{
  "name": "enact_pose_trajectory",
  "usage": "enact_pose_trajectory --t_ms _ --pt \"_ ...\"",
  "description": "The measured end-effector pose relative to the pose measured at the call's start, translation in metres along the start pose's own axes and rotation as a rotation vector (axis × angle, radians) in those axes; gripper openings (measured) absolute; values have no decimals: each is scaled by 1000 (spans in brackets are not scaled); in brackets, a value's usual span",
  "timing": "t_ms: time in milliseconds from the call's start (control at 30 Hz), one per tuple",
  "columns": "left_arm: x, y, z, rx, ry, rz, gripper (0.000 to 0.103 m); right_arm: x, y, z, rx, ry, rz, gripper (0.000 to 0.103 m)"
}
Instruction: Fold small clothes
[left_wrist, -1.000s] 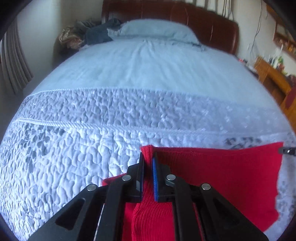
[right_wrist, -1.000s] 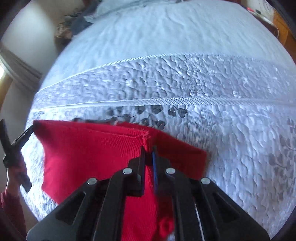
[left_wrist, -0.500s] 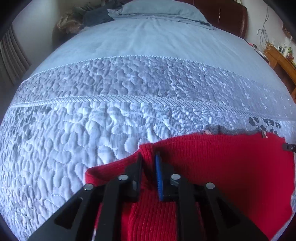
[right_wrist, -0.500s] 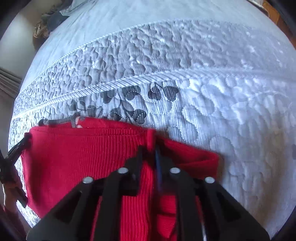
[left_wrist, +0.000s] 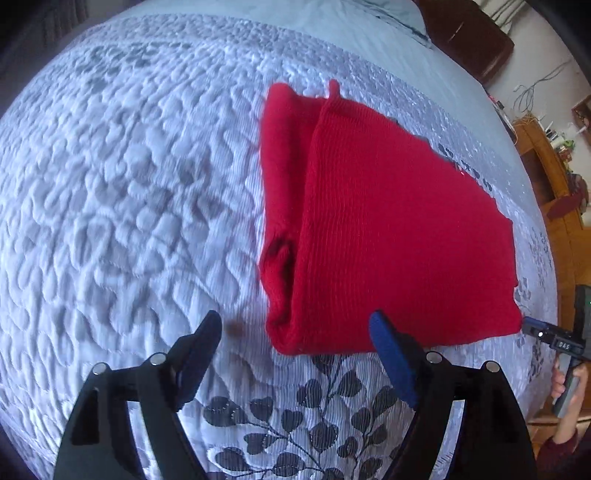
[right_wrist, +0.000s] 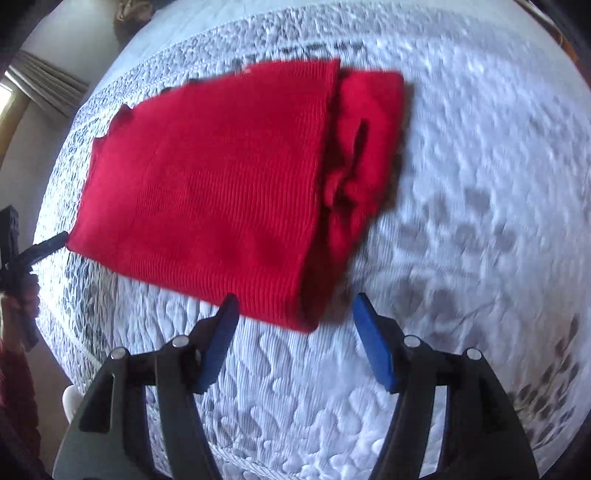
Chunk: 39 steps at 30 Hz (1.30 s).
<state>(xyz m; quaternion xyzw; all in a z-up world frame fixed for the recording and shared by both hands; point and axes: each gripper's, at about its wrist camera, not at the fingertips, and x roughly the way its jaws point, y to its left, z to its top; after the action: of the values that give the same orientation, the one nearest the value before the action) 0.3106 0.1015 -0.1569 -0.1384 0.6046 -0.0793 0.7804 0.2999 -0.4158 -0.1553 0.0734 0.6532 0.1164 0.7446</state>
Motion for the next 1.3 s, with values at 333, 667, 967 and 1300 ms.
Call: enact_pose_trajectory --t_ms 333,667,967,1300 --pt "32 -29 9 1 62 -30 72 33 -16 12 180 35 141 42" --pt "13 -27 4 -57 2 -44 17 15 -4 2 160 13 160 8" --pt "-46 -36 -74 -3 18 -77 17 -43 -7 -74 103 14 203 7" --pt "-78 -52 -211 117 42 -50 17 -73 1 -205 11 61 138 7"
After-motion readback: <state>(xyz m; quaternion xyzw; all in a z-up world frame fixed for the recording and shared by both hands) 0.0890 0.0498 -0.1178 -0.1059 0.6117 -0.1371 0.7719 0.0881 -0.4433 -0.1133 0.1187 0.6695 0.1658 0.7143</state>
